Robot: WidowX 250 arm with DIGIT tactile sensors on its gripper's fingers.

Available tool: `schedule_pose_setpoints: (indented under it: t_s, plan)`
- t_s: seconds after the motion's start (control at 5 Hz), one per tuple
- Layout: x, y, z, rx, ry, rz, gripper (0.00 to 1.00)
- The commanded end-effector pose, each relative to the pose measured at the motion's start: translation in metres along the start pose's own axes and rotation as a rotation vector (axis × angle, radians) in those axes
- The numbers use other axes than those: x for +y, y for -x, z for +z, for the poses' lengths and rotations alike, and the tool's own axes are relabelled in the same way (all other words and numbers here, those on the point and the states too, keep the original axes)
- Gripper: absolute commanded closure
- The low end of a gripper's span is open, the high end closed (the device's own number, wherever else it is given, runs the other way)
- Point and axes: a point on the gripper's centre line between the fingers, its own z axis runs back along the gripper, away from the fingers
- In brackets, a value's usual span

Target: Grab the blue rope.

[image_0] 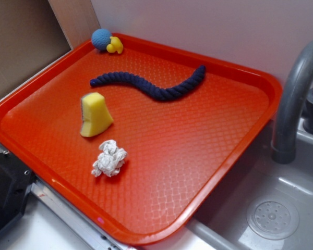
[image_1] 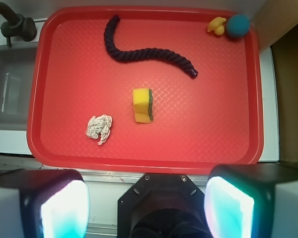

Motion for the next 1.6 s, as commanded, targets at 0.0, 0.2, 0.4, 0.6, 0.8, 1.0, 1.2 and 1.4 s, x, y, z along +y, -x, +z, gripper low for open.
schedule_pose_setpoints:
  t_s: [0.0,0.2,0.4,0.6,0.8,1.0,1.2,1.4]
  plan:
    - [0.0,0.0,0.0,0.0,0.0,0.0,0.0]
    - [0.002,-0.019,-0.02,-0.072,0.001,-0.148,0.0]
    - [0.002,-0.04,-0.035,-0.177,0.015,-0.391,0.0]
    - [0.007,-0.067,-0.059,-0.225,0.002,-0.641,0.0]
    - [0.011,-0.098,-0.087,-0.216,0.034,-0.855,0.0]
    - [0.01,-0.126,-0.109,-0.183,0.041,-0.963,0.0]
    - [0.007,-0.152,-0.131,-0.188,0.037,-1.046,0.0]
    - [0.001,-0.16,-0.147,-0.189,0.025,-1.118,0.0]
